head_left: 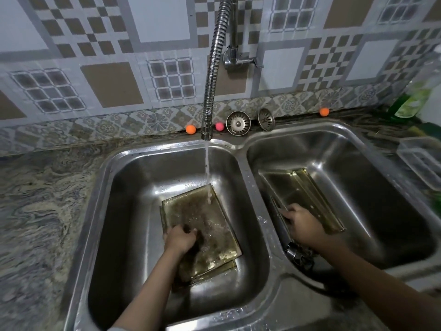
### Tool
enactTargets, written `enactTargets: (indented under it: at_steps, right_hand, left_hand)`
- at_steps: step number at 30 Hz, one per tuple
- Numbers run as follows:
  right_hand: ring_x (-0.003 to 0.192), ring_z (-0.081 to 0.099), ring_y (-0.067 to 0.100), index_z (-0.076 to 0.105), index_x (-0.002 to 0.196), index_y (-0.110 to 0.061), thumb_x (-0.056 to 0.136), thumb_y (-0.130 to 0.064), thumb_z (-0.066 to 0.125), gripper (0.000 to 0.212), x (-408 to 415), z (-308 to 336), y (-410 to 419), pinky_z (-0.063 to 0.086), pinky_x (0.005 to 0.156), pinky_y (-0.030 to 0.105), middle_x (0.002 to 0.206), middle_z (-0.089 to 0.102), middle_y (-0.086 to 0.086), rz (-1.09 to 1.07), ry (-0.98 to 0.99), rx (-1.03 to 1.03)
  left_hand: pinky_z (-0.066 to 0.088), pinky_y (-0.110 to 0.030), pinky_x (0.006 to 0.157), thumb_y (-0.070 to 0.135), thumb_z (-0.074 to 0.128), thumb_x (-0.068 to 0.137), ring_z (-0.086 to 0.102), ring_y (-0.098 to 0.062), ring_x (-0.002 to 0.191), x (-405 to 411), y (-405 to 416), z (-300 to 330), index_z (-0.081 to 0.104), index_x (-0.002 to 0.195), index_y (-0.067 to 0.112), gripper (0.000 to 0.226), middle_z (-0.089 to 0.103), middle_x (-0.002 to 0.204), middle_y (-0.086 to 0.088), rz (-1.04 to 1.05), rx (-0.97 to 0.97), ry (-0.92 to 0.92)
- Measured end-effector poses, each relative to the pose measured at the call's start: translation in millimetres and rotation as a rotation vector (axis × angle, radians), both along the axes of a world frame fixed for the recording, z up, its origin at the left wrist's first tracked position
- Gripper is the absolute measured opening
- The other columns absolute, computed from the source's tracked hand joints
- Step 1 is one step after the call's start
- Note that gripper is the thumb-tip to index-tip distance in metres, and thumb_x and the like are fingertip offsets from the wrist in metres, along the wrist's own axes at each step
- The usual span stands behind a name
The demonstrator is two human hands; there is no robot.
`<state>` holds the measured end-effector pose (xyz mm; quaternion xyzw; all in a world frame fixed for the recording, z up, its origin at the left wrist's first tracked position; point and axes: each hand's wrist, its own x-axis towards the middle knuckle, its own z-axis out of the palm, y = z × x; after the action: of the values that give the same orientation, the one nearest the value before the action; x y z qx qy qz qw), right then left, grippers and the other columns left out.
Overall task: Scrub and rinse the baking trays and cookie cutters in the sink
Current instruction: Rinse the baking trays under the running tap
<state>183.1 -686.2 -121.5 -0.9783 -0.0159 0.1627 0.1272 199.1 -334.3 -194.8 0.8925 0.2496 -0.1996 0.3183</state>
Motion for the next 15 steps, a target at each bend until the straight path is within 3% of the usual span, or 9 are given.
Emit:
enactTargets:
  at_steps: [3, 7, 11, 15]
  right_hand:
    - [0.132, 0.041, 0.022, 0.043, 0.141, -0.027, 0.086, -0.021, 0.064, 0.059, 6.4, -4.4, 6.2, 0.031, 0.108, 0.024, 0.148, 0.036, 0.008, 0.038, 0.116, 0.063]
    - [0.138, 0.033, 0.02, 0.046, 0.139, -0.021, 0.088, -0.016, 0.062, 0.054, 14.0, 3.0, 13.7, 0.022, 0.108, 0.018, 0.151, 0.033, 0.009, -0.006, 0.063, 0.182]
    - [0.138, 0.034, 0.018, 0.049, 0.136, -0.015, 0.087, -0.01, 0.063, 0.051, 16.2, 11.2, 15.9, 0.013, 0.098, 0.004, 0.149, 0.036, 0.011, -0.062, -0.028, 0.295]
    - [0.137, 0.035, 0.017, 0.048, 0.136, -0.014, 0.088, -0.012, 0.063, 0.051, 14.6, 21.0, 20.0, 0.015, 0.1, 0.006, 0.148, 0.039, 0.009, -0.063, -0.068, 0.341]
  left_hand:
    - [0.043, -0.039, 0.1, 0.056, 0.056, 0.075, 0.048, -0.032, 0.122, -4.1, -7.1, 2.9, 0.067, 0.101, 0.025, 0.041, 0.058, 0.127, -0.009, 0.001, 0.004, 0.014]
    - [0.048, -0.043, 0.093, 0.067, 0.043, 0.054, 0.051, -0.032, 0.11, -0.7, -1.4, -13.4, 0.062, 0.087, 0.031, 0.052, 0.059, 0.115, -0.014, 0.065, 0.033, 0.057]
    - [0.044, -0.033, 0.09, 0.054, 0.058, 0.07, 0.048, -0.034, 0.118, -3.0, 3.2, 1.7, 0.068, 0.094, 0.024, 0.04, 0.054, 0.124, -0.012, 0.059, 0.027, 0.081]
    - [0.052, -0.033, 0.087, 0.05, 0.055, 0.06, 0.062, -0.029, 0.099, 3.0, 18.8, -19.3, 0.07, 0.088, 0.022, 0.042, 0.061, 0.115, -0.012, 0.068, 0.022, 0.058]
